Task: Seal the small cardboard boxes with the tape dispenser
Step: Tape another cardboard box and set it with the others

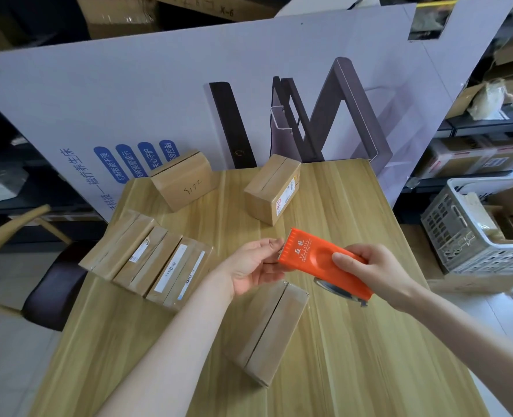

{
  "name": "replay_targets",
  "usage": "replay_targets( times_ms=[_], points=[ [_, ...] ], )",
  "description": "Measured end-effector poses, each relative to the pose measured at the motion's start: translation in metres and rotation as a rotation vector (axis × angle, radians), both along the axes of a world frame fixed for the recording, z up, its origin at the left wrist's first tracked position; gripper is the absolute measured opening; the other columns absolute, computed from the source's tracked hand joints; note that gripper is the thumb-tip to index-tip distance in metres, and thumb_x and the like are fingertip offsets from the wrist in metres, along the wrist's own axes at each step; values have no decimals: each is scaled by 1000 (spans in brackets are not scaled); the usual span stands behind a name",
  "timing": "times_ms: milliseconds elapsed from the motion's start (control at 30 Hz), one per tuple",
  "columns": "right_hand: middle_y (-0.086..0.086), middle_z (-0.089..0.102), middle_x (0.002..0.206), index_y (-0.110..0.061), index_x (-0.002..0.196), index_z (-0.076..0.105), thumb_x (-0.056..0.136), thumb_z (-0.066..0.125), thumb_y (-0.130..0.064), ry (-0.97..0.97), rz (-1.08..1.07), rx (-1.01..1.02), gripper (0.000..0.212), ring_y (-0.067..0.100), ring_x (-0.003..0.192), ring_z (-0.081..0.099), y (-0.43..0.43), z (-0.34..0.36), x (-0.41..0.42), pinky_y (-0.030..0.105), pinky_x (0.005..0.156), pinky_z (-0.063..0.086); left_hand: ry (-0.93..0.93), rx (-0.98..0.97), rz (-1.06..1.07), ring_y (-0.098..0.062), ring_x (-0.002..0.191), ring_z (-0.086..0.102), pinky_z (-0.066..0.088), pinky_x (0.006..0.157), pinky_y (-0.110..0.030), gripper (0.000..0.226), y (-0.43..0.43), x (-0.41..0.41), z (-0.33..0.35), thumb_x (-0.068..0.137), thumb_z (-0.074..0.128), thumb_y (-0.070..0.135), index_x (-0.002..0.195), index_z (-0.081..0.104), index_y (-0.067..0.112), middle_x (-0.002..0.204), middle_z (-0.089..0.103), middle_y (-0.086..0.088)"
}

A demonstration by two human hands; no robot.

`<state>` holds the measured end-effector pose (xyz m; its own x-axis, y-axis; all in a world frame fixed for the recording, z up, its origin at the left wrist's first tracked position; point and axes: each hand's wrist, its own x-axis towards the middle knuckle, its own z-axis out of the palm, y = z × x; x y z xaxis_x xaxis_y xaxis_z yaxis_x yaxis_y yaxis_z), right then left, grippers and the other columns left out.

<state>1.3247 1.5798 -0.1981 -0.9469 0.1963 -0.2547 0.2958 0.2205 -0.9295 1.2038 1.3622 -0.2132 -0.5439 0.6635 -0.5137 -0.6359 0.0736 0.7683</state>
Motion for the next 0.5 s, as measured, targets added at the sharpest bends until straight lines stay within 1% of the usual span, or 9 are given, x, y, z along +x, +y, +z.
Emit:
replay_targets(
  times_ms=[67,100,167,233,300,333,433,500],
  points=[
    [4,61,51,-12,72,69,90,67,-29,2,3,10,25,29,40,57,-1,-1,0,33,37,48,8,-27,8,-15,75,72,56,56,-24,18,-1,0,-2,88,62,31,97,61,16,80,73,-2],
    [3,61,51,-12,72,69,90,67,-29,4,3,19,25,26,39,57,-2,-1,0,33,37,48,11,-39,13,-15,75,72,56,56,-24,16,-1,0,-3,90,59,31,97,62,16,80,73,-2],
    [1,61,50,-15,70,68,90,68,-28,9,3,52,24,21,38,58,-2,-2,0,31,36,47,26,-46,15,-17,79,73,58,61,-26,23,-2,-1,-2,88,60,37,95,65,16,85,74,-5],
    [0,61,49,-19,66,68,89,69,-28,16,0,94,25,19,37,57,-1,-3,0,30,35,47,54,-52,20,-16,80,72,59,65,-27,32,-3,1,0,78,66,41,96,67,15,88,74,-5],
    [0,61,49,-21,63,67,88,70,-31,14,2,159,27,21,37,58,0,-5,0,30,34,47,97,-100,34,-12,74,71,58,65,-25,37,-4,2,-1,71,71,36,98,69,11,84,74,-2],
    [0,61,50,-21,62,67,87,71,-32,13,8,191,27,24,38,58,1,-5,1,30,34,47,111,-124,42,-11,72,70,57,64,-25,36,-4,3,-3,71,72,32,99,69,9,81,74,-2],
    [3,64,53,-22,66,69,86,71,-35,16,26,235,25,31,41,61,0,-6,3,33,34,49,121,-146,64,-11,67,69,57,64,-24,20,-5,5,-6,84,69,21,98,70,7,76,73,-3],
    [5,63,54,-18,69,70,86,71,-36,23,31,223,25,32,42,61,0,-7,4,33,34,50,106,-136,74,-11,66,69,57,62,-24,15,-5,7,-6,88,66,19,97,69,8,74,73,-2]
  ],
)
